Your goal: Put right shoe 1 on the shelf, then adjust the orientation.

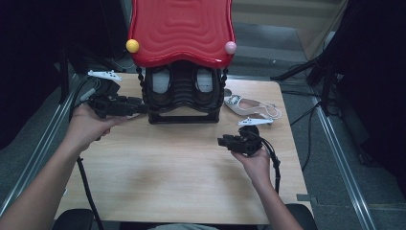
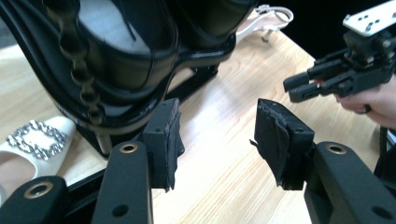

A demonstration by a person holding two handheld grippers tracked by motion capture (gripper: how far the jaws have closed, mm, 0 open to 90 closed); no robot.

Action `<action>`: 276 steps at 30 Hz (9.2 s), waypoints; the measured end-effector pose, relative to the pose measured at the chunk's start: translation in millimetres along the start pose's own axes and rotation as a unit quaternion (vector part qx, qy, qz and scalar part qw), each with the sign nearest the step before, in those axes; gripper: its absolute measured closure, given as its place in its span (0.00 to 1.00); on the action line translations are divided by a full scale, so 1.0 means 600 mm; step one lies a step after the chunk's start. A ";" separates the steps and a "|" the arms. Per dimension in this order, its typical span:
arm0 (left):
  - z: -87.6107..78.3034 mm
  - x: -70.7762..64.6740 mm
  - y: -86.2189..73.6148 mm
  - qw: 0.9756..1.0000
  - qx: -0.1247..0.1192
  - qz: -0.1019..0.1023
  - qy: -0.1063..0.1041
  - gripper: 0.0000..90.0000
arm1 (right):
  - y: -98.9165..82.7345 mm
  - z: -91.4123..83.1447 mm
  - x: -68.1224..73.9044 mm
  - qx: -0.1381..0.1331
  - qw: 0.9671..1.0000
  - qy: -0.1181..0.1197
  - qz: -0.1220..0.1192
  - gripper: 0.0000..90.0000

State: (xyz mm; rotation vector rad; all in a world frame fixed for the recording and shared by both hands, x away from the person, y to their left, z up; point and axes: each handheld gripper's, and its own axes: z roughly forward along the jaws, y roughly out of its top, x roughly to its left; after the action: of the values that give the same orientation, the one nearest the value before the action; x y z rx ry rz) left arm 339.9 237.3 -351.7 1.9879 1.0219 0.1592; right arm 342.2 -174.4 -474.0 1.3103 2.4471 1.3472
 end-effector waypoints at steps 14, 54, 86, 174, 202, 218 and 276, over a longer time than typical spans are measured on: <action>0.036 0.064 -0.075 0.999 0.017 -0.039 0.009 0.67 | -0.010 0.007 -0.023 -0.008 1.000 -0.017 -0.017 0.71; 0.177 0.217 -0.143 0.986 0.031 -0.085 0.143 1.00 | -0.043 -0.012 -0.038 -0.016 0.998 -0.050 0.019 0.69; 0.116 0.231 -0.094 0.981 -0.004 -0.122 0.149 1.00 | -0.045 -0.007 -0.034 -0.006 0.999 -0.051 0.014 0.69; 0.053 0.249 -0.081 0.966 0.058 -0.203 0.147 0.71 | -0.039 0.014 -0.029 0.011 0.999 -0.045 0.009 0.69; 0.074 0.292 -0.124 0.952 0.089 -0.232 0.181 0.59 | -0.041 0.013 -0.030 0.010 0.999 -0.046 0.011 0.69; 0.100 0.293 -0.121 0.945 0.119 -0.237 0.194 0.57 | -0.041 0.014 -0.027 0.011 0.999 -0.047 0.007 0.69; -0.018 0.274 -0.035 0.944 -0.017 -0.274 0.182 0.92 | -0.041 0.013 -0.028 0.007 0.999 -0.048 0.005 0.69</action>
State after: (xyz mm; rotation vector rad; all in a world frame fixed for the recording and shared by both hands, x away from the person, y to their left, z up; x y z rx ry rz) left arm 429.8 366.9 -402.5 1.5993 1.7577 0.2414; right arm 340.3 -187.5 -501.9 1.3598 2.3939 1.2412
